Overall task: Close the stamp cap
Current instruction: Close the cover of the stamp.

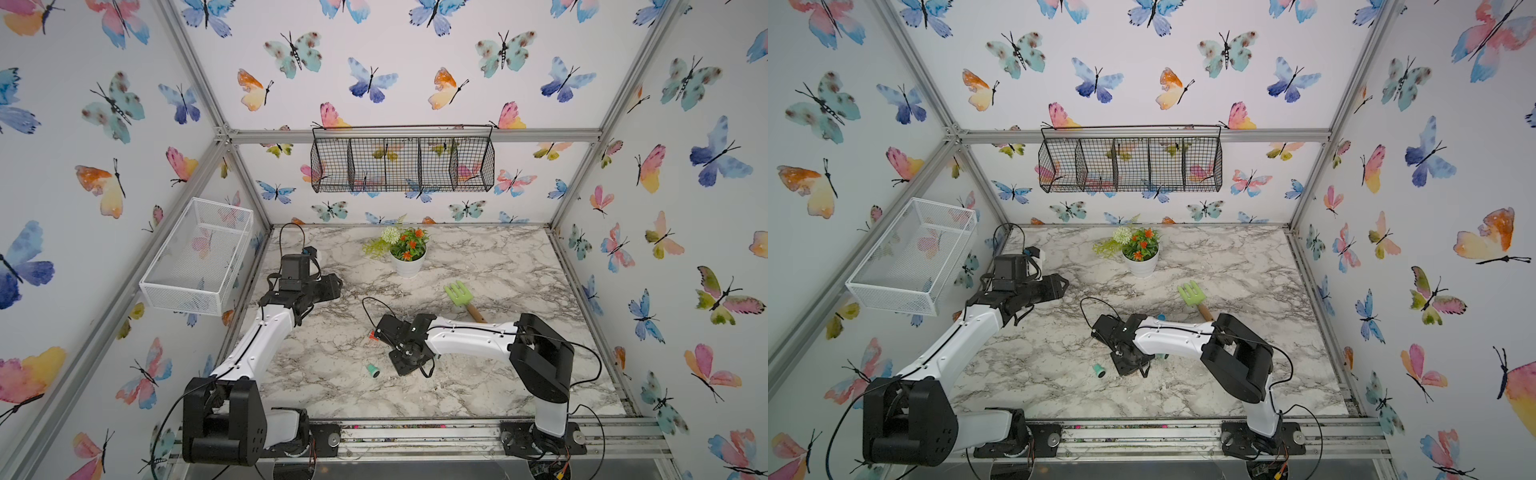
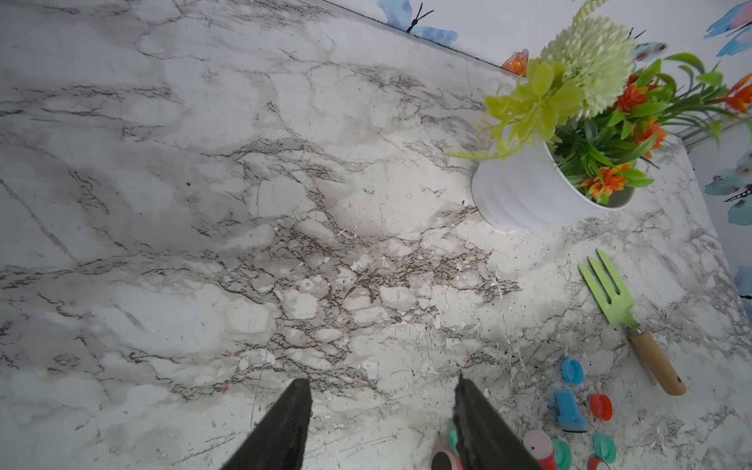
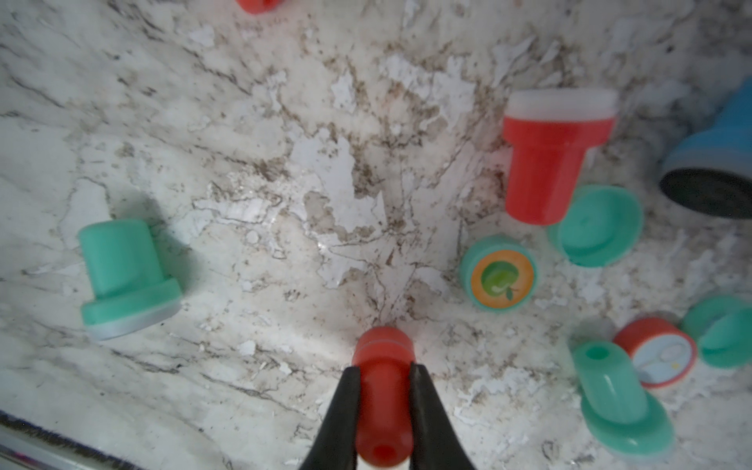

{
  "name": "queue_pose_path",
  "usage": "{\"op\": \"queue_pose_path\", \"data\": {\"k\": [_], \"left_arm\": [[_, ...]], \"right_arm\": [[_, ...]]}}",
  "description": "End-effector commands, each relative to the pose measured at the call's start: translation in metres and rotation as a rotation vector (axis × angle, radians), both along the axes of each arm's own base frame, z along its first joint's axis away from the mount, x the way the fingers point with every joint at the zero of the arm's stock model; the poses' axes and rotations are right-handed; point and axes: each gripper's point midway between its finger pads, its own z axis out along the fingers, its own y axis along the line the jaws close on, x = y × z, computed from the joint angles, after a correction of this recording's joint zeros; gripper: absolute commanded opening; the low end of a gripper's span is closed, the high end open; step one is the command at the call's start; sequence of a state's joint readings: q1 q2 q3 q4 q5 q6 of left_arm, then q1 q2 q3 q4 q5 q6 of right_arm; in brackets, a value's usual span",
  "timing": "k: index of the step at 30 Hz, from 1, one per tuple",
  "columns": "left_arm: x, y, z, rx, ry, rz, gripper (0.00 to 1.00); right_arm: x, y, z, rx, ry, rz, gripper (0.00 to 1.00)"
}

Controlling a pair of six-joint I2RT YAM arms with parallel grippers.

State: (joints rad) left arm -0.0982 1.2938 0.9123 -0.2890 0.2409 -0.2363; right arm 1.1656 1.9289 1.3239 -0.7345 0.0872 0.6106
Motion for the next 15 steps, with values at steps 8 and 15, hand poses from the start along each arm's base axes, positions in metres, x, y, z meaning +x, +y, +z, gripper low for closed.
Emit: {"op": "queue_pose_path", "data": {"k": [8, 15], "left_arm": [[0.001, 0.000, 0.001, -0.005, -0.002, -0.004, 0.59], [0.002, -0.001, -0.001, -0.008, 0.004, -0.007, 0.59]], "right_arm": [[-0.035, -0.059, -0.075, -0.278, 0.102, 0.020, 0.01], [-0.048, -0.069, -0.089, -0.302, 0.167, 0.034, 0.01]]}}
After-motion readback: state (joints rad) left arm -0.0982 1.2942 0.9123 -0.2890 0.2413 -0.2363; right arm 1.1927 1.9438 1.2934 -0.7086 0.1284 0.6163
